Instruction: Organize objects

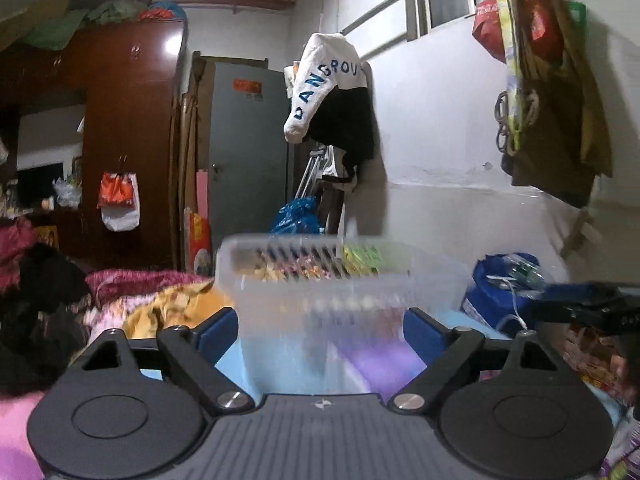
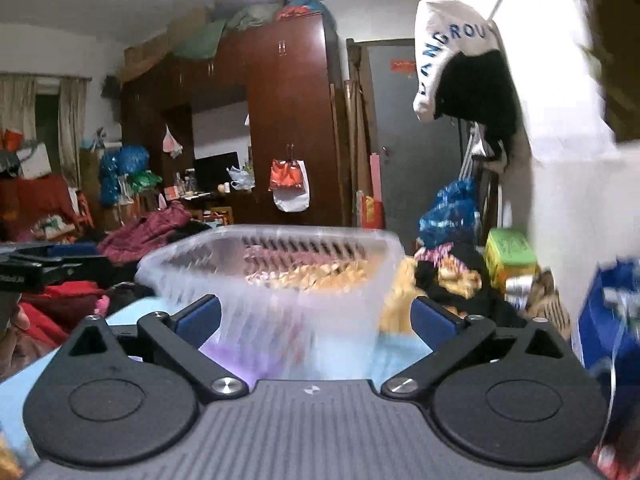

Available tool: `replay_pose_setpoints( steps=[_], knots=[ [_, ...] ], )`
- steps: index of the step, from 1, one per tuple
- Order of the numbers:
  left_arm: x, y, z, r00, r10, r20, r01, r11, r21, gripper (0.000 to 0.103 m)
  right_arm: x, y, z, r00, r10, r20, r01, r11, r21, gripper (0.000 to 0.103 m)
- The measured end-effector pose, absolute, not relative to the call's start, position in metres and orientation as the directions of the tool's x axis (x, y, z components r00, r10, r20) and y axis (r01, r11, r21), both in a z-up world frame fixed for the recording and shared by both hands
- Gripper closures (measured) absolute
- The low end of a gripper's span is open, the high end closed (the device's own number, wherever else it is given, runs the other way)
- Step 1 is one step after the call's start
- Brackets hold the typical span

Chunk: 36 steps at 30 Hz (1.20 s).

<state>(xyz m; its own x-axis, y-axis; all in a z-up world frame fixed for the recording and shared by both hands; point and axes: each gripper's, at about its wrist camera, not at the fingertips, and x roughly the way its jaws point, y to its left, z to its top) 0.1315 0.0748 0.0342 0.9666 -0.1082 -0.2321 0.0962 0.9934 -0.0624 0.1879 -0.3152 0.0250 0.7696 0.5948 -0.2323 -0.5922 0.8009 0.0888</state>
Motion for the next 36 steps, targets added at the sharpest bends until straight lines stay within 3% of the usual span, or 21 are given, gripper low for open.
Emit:
replay_pose_setpoints(
  steps=[7, 9, 13, 16, 23, 29, 32, 34, 36],
  knots=[
    [0.087, 0.106, -0.011, 0.966, -0.156, -0.204, 0.102, 0.962, -0.254, 0.011, 0.127, -0.355, -0.033, 0.764, 0.614, -0.200, -0.585, 0.789, 0.187, 0.000],
    [0.088, 0.108, -0.012, 0.965, -0.152, -0.215, 0.095, 0.962, -0.255, 0.011, 0.131, -0.347, -0.033, 0.755, 0.613, -0.234, -0.596, 0.790, 0.143, 0.000],
    [0.099, 0.108, -0.015, 0.954, -0.197, -0.228, 0.128, 0.950, -0.285, 0.011, 0.131, -0.337, -0.029, 0.755, 0.620, -0.213, -0.613, 0.783, 0.105, 0.000],
    [0.103, 0.104, -0.021, 0.937, -0.237, -0.255, 0.156, 0.941, -0.302, 0.011, 0.130, -0.331, -0.029, 0.726, 0.648, -0.230, -0.646, 0.757, 0.097, 0.004],
    [0.098, 0.085, -0.029, 0.917, -0.258, -0.304, 0.175, 0.946, -0.275, 0.013, 0.128, -0.318, -0.035, 0.723, 0.640, -0.262, -0.657, 0.753, 0.027, 0.028],
    [0.110, 0.089, -0.032, 0.898, -0.306, -0.316, 0.188, 0.917, -0.352, 0.031, 0.132, -0.314, -0.044, 0.709, 0.643, -0.290, -0.668, 0.744, 0.017, 0.045],
    [0.111, 0.088, -0.032, 0.897, -0.307, -0.318, 0.186, 0.915, -0.359, 0.042, 0.131, -0.312, -0.044, 0.716, 0.635, -0.290, -0.664, 0.748, -0.002, 0.045],
    [0.111, 0.088, -0.032, 0.894, -0.316, -0.317, 0.194, 0.912, -0.361, 0.056, 0.131, -0.311, -0.043, 0.717, 0.634, -0.291, -0.664, 0.748, -0.007, 0.047],
    [0.111, 0.086, -0.032, 0.893, -0.323, -0.314, 0.202, 0.911, -0.360, 0.069, 0.131, -0.310, -0.043, 0.720, 0.629, -0.293, -0.660, 0.751, -0.012, 0.055]
  ],
)
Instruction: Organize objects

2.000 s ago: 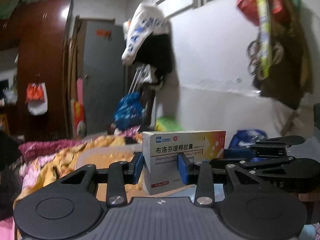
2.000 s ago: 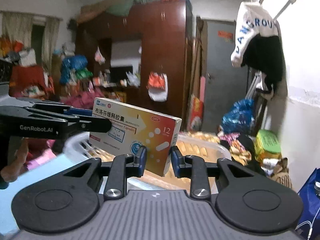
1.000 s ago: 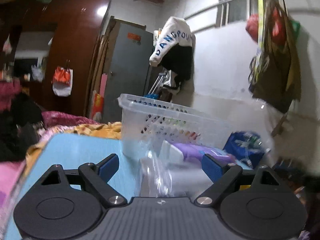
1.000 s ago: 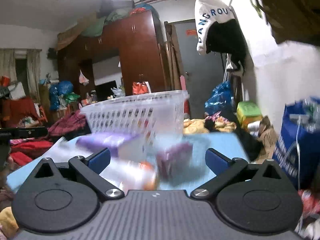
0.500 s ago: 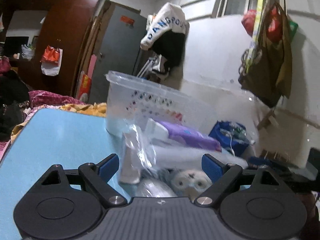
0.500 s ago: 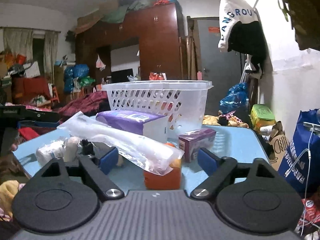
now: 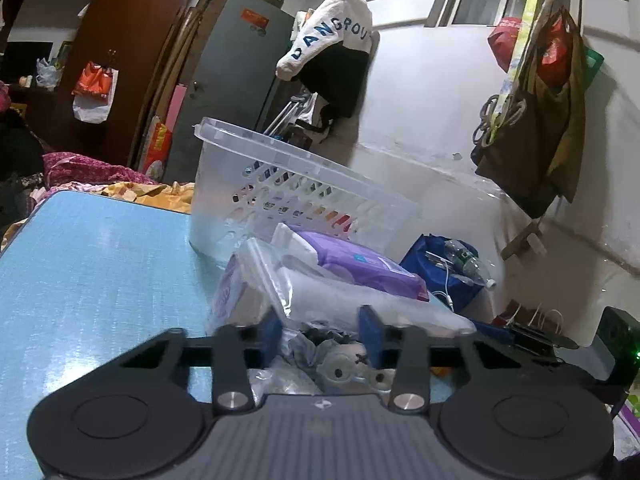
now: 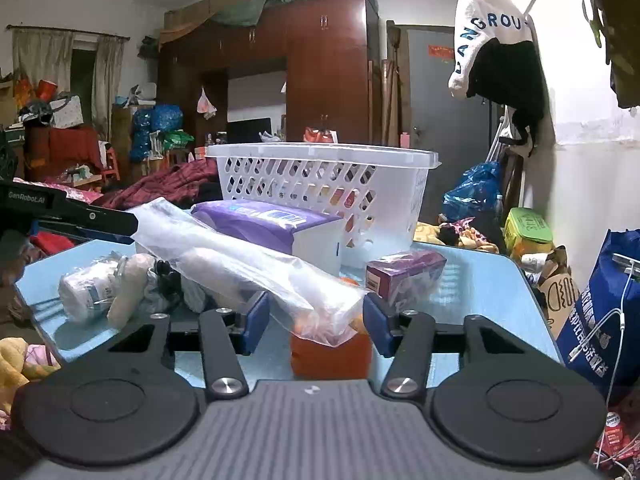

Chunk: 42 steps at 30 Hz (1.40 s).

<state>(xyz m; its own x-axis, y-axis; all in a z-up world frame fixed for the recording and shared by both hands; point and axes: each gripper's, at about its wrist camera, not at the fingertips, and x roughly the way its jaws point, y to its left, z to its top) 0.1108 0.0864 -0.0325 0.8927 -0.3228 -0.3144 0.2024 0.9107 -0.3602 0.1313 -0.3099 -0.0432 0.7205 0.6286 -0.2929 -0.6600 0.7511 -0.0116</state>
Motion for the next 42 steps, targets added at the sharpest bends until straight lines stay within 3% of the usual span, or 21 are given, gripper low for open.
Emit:
replay_pose_setpoints(
  steps=[3, 9, 32, 42],
  knots=[
    [0.111, 0.086, -0.034, 0.889, -0.336, -0.312, 0.217, 0.908, -0.359, 0.080, 0.131, -0.310, -0.044, 0.728, 0.619, -0.296, -0.653, 0.757, -0.022, 0.067],
    [0.100, 0.083, -0.031, 0.898, -0.355, -0.260, 0.257, 0.903, -0.344, 0.091, 0.131, -0.314, -0.043, 0.722, 0.628, -0.291, -0.659, 0.752, -0.010, 0.074],
    [0.071, 0.077, -0.004, 0.921, -0.381, -0.081, 0.354, 0.906, -0.232, 0.095, 0.115, -0.318, -0.018, 0.734, 0.657, -0.174, -0.672, 0.740, -0.041, 0.083],
    [0.110, 0.081, 0.067, 0.945, -0.328, -0.012, 0.322, 0.935, -0.147, 0.097, 0.136, -0.300, 0.040, 0.752, 0.652, -0.099, -0.659, 0.747, -0.087, 0.085]
  ],
)
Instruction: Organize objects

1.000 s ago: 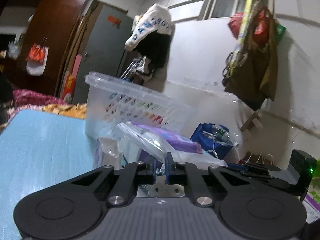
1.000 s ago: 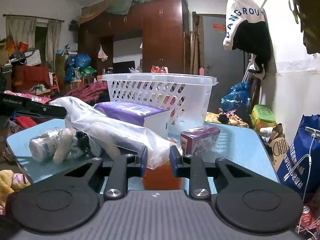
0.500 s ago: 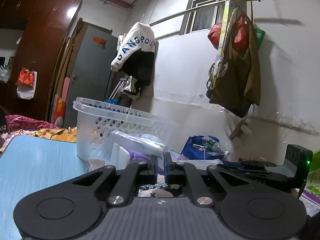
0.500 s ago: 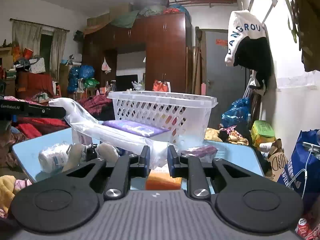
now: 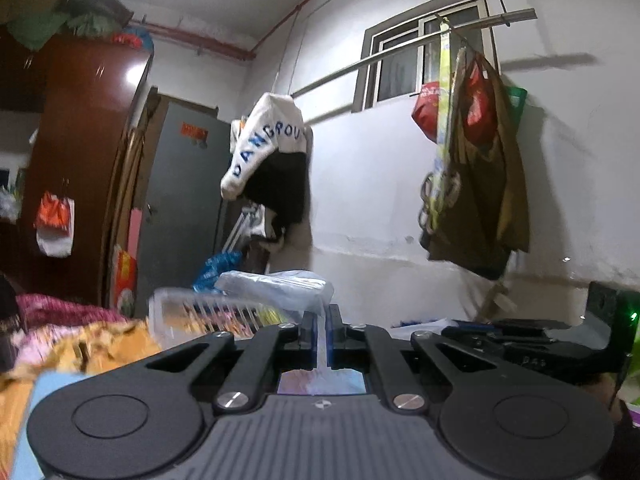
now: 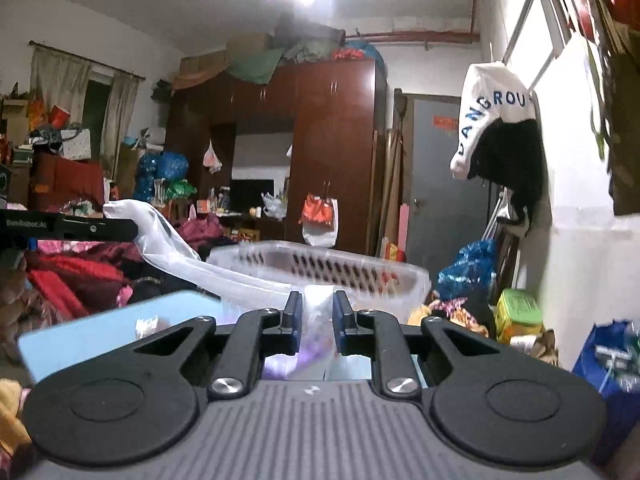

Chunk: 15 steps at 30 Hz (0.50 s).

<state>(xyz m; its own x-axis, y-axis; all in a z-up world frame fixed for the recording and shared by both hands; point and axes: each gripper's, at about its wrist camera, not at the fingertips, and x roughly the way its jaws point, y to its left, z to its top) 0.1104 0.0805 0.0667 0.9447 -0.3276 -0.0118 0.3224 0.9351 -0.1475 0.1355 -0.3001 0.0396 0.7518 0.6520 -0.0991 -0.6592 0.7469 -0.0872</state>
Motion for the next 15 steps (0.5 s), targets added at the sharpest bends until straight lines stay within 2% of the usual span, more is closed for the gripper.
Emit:
replay_pose_setpoints(
  steps=[6, 12, 15],
  knots=[
    [0.187, 0.089, 0.096, 0.964, -0.252, -0.090, 0.240, 0.963, -0.122, 0.097, 0.193, -0.279, 0.078, 0.769, 0.632, -0.092, -0.638, 0.767, -0.063, 0.085],
    [0.279, 0.101, 0.073, 0.946, -0.179, -0.270, 0.133, 0.974, -0.182, 0.097, 0.272, -0.242, 0.067, 0.789, 0.568, -0.235, -0.591, 0.806, -0.039, 0.086],
    [0.297, 0.100, 0.064, 0.936, -0.156, -0.314, 0.104, 0.978, -0.179, 0.097, 0.301, -0.224, 0.048, 0.795, 0.515, -0.321, -0.562, 0.824, -0.069, 0.087]
  ],
)
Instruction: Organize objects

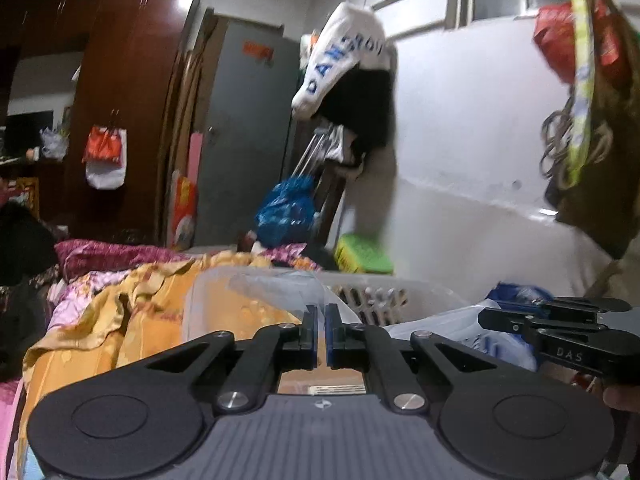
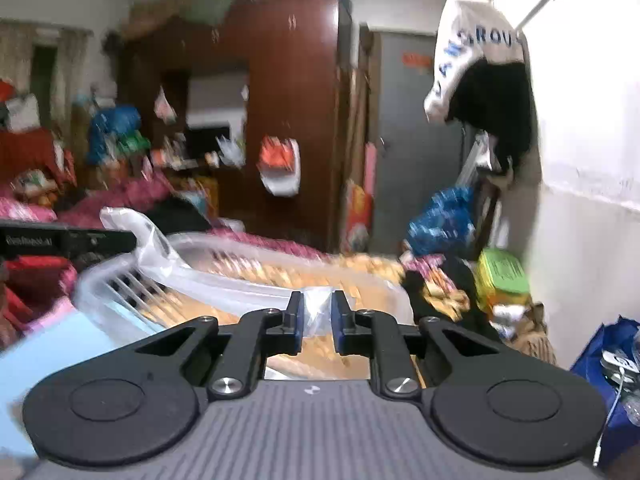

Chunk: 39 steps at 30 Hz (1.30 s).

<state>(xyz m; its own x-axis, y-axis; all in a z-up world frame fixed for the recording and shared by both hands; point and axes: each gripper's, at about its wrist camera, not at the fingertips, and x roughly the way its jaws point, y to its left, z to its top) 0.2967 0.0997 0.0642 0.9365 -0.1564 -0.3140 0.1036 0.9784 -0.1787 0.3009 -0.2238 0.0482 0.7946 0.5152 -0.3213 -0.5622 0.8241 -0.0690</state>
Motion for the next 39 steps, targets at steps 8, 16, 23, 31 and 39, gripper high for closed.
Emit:
replay_pose_setpoints(
  steps=[8, 16, 23, 31, 39],
  knots=[
    [0.307, 0.094, 0.054, 0.927, -0.117, -0.357, 0.071, 0.988, -0.141, 0.095, 0.313, -0.215, 0.039, 0.799, 0.472, -0.373, -0.542, 0.834, -0.106, 0.087],
    [0.297, 0.090, 0.055, 0.936, -0.085, -0.342, 0.061, 0.995, -0.079, 0.043, 0.324, -0.223, 0.041, 0.780, 0.486, -0.394, -0.543, 0.839, -0.039, 0.058],
    [0.220, 0.081, 0.073, 0.965, -0.137, -0.222, 0.126, 0.990, -0.066, 0.023, 0.287, -0.245, 0.054, 0.829, 0.481, -0.286, -0.515, 0.856, -0.050, 0.000],
    [0.136, 0.067, 0.026, 0.948, -0.216, -0.234, 0.208, 0.976, -0.059, 0.023, 0.218, -0.298, 0.022, 0.758, 0.594, -0.269, -0.592, 0.800, 0.095, 0.000],
    [0.151, 0.070, 0.001, 0.916, -0.266, -0.300, 0.245, 0.964, -0.106, 0.023, 0.205, -0.290, -0.027, 0.679, 0.654, -0.333, -0.635, 0.751, 0.179, 0.000]
  ],
)
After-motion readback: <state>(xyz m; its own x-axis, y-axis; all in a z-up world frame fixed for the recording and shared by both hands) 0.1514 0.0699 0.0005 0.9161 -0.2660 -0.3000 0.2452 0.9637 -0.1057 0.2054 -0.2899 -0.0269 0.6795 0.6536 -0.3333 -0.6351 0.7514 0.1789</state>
